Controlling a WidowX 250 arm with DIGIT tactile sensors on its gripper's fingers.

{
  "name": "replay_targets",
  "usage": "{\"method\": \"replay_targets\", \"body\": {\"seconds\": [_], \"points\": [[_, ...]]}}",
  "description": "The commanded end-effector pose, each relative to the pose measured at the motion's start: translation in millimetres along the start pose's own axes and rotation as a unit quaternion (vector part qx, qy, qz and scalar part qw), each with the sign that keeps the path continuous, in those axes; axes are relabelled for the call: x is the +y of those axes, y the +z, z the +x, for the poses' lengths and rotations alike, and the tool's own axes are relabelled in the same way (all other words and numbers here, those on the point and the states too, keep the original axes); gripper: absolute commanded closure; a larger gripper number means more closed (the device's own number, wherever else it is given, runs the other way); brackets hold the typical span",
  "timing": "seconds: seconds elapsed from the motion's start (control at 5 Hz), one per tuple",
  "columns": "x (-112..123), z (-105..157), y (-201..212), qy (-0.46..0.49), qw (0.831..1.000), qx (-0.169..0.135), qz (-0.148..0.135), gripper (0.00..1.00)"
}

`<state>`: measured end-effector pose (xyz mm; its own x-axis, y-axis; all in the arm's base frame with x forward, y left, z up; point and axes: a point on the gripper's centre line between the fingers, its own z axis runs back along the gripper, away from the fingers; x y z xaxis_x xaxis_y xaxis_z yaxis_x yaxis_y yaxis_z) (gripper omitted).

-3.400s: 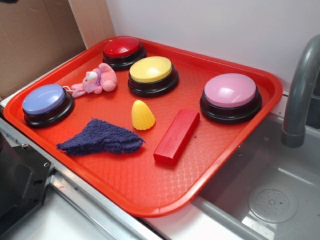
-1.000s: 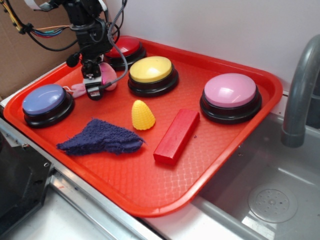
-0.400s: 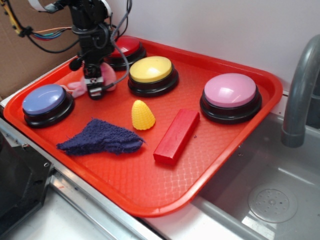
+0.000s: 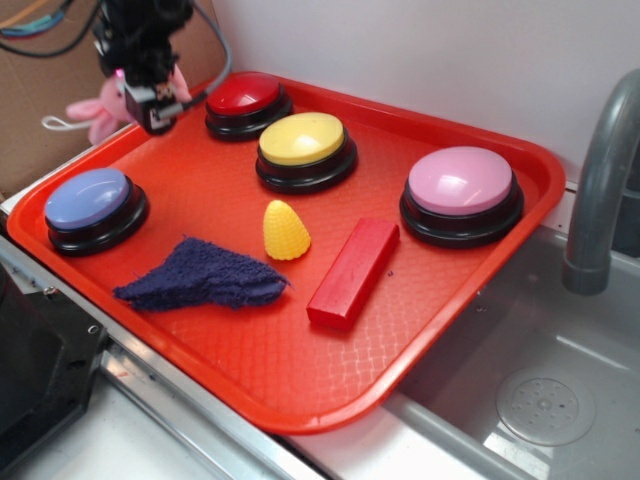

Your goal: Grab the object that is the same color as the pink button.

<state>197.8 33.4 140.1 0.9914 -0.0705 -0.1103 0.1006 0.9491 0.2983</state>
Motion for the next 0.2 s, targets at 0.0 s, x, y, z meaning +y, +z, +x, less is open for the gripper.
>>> {"method": "replay_targets", "body": {"seconds": [0.0], "points": [[-39.8, -18.4, 95.1, -0.001, 0.997, -0.072, -0.023, 1.00]]}}
